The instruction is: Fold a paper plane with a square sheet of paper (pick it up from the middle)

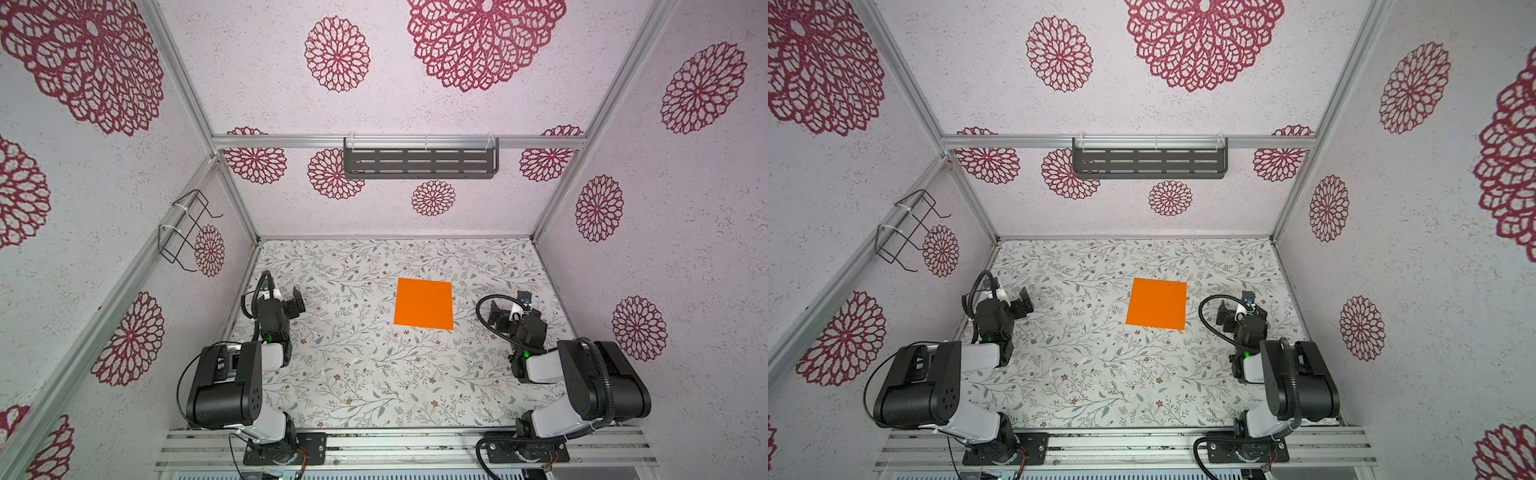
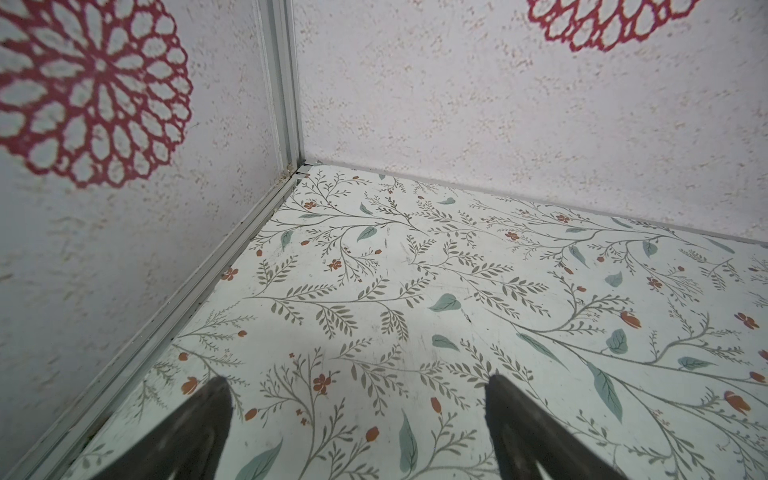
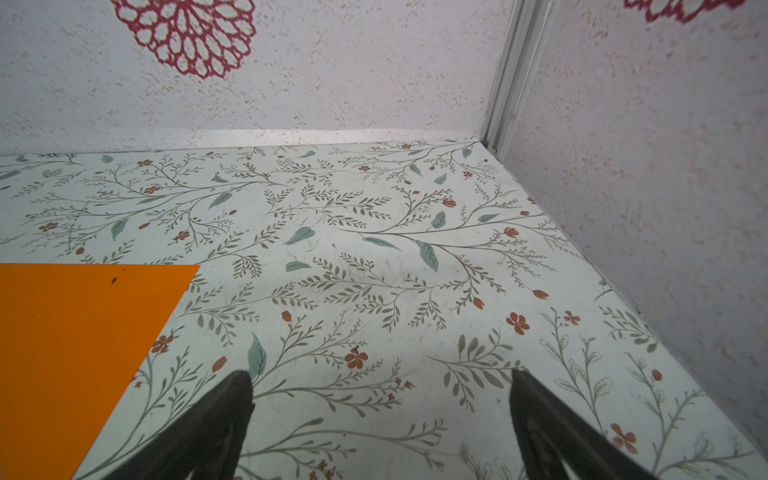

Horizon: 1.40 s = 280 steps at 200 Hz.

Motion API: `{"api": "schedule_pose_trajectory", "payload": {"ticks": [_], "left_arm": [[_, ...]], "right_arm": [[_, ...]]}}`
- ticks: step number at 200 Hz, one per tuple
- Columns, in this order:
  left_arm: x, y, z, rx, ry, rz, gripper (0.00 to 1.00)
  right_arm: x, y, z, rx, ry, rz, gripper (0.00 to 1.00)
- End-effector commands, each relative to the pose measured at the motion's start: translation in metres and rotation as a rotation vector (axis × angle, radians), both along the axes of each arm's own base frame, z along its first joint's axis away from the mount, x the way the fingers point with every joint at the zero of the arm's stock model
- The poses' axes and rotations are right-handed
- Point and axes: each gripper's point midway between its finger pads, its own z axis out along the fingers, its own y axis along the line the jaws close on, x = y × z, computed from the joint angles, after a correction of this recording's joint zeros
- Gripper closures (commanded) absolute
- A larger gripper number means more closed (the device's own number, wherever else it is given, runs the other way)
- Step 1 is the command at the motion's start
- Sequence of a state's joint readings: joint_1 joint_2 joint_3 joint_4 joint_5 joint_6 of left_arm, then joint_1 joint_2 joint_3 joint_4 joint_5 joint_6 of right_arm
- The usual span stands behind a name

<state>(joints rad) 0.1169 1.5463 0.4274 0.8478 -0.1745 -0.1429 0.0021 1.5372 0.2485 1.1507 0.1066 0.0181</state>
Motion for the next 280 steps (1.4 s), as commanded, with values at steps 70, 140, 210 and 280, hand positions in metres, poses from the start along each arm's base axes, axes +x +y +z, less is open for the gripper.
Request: {"api": "schedule_pose_trajectory", "payload": {"ticks": [70, 140, 210, 280], "left_arm": [[-0.010, 0.013, 0.016, 0.004, -0.058, 0.075, 0.03], [-0.006, -0.003, 0.087, -0.175, -0.007, 0.158, 0.03], [0.027, -0.100, 0.102, -0.582, 0.067, -0.236, 0.03], [0.037, -0.116, 0.085, -0.649, 0.157, -0.292, 0.03]], "right_arm": [[0.008, -0.003, 0.030, 0.004, -0.020, -0.012, 0.01], [0.019, 0.043, 0.069, 0.374, 0.091, 0.007, 0.01], [0.034, 0.206, 0.007, 0.548, 0.497, 0.262, 0.01], [0.069, 0.265, -0.041, 0.491, 0.699, 0.331, 0.06]]}}
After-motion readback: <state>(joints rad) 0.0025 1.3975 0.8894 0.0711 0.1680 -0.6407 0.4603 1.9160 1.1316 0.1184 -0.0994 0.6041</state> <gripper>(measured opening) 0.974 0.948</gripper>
